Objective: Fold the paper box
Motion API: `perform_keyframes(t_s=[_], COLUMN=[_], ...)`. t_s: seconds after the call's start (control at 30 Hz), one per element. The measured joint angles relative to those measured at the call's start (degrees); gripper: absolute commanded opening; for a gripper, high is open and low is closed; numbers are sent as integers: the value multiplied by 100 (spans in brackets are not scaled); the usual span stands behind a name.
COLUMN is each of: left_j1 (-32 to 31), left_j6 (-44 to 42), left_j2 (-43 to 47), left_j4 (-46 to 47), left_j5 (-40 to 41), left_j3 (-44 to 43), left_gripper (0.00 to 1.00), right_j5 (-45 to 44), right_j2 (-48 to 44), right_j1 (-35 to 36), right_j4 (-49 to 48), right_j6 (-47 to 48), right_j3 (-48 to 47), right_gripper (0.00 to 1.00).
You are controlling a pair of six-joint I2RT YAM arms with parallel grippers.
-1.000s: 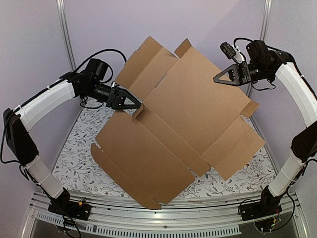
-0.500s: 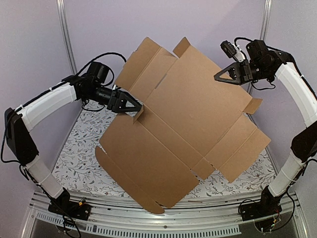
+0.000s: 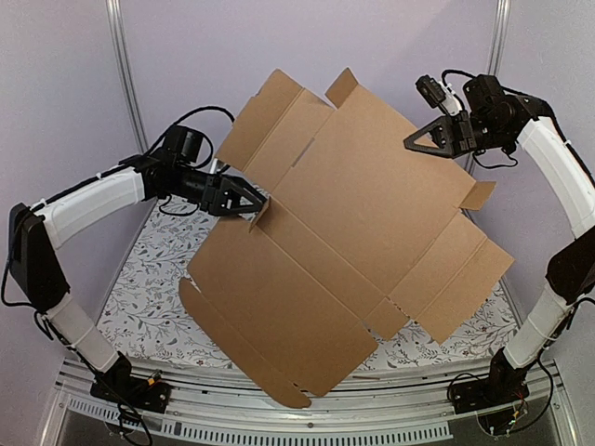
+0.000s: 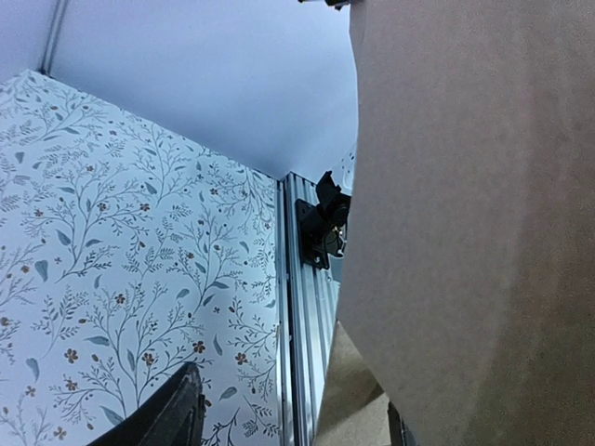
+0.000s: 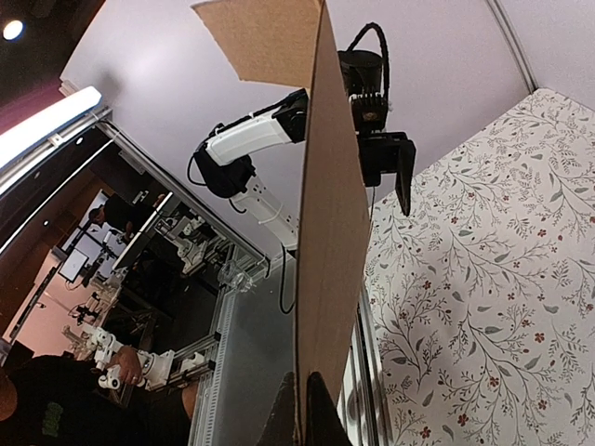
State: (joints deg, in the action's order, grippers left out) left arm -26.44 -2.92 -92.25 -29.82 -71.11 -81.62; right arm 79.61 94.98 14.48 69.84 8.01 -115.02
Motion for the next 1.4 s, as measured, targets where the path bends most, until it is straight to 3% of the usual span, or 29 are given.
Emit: perform_keyframes(t_s=[0.3, 0.5, 0.93, 1.3, 1.4], left_j1=[317, 378, 258, 157, 142], left_j6=[1049, 1467, 1705, 1788, 1805], left_j2=[608, 623, 273, 96, -17], left_j4=[1539, 2041, 2184, 2175, 2186], left_j5=[-35, -35, -599, -597, -501], left_j3=[914, 944, 859, 621, 529], left_gripper=[73, 73, 72, 46, 58], right_j5=[146, 243, -35, -131, -133], right_j2=[-52, -138, -168, -168, -168], right_j1=[-109, -133, -177, -216, -219], right_j4=[-116, -221, -186, -186, -181], right_j6=[39, 63, 103, 101, 96], right_j3=[68, 68, 90, 87, 72], right_gripper=[0, 0, 0, 0, 0])
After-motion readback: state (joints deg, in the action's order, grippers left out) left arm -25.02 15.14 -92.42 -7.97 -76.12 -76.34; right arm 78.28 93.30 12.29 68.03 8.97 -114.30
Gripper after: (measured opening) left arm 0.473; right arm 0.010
